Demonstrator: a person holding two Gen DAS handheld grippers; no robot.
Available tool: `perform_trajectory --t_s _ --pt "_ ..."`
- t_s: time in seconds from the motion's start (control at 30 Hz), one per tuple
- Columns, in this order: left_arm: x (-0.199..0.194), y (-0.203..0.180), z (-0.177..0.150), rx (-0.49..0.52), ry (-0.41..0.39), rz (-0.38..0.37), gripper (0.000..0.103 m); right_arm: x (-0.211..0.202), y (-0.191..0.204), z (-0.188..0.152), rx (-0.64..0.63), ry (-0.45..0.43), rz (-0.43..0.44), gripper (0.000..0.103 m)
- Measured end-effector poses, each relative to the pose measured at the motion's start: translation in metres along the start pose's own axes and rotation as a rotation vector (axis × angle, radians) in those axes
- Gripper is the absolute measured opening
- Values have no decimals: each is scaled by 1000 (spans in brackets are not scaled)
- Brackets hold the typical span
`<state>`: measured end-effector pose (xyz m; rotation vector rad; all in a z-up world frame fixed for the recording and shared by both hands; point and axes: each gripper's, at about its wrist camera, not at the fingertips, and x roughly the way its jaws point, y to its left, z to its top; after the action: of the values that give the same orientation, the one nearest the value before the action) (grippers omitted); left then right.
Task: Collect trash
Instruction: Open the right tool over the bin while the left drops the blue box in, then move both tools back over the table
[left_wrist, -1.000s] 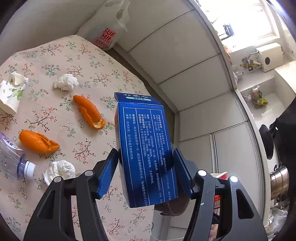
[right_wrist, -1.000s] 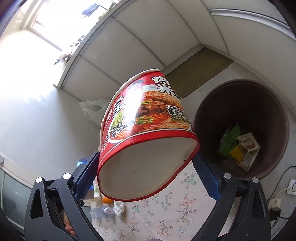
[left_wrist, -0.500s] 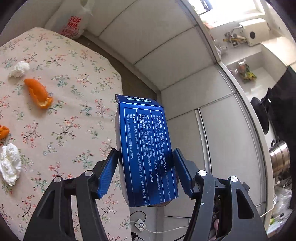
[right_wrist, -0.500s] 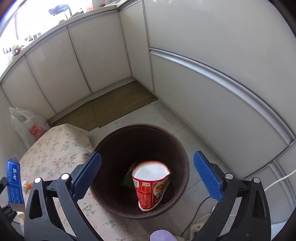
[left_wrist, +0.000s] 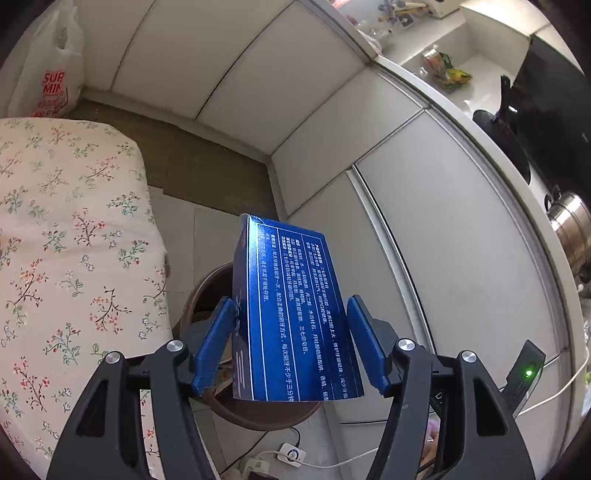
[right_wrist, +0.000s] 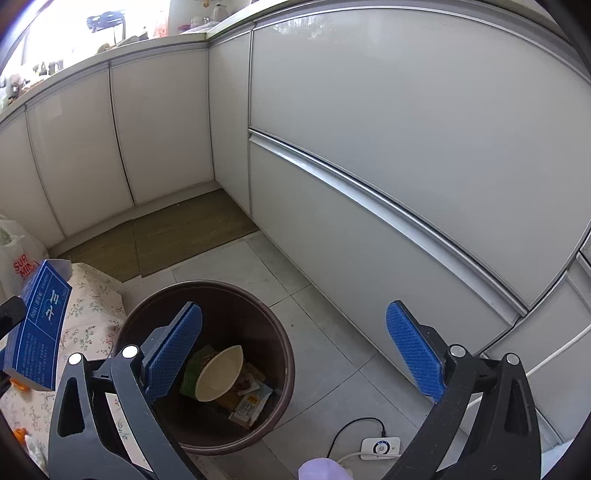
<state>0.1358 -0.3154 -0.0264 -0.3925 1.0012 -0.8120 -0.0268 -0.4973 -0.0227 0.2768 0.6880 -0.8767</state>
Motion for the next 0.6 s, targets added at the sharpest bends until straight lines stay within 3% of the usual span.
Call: perform_trajectory --t_s 0.2,0.43,0.6 --pt "23 -19 -2 125 39 68 68 10 -9 -2 19 42 -21 96" --pt "15 -17 -13 195 36 127 71 6 -2 0 10 37 -6 96" --pt "-4 -3 -20 218 9 229 75 1 17 -2 -30 29 27 96"
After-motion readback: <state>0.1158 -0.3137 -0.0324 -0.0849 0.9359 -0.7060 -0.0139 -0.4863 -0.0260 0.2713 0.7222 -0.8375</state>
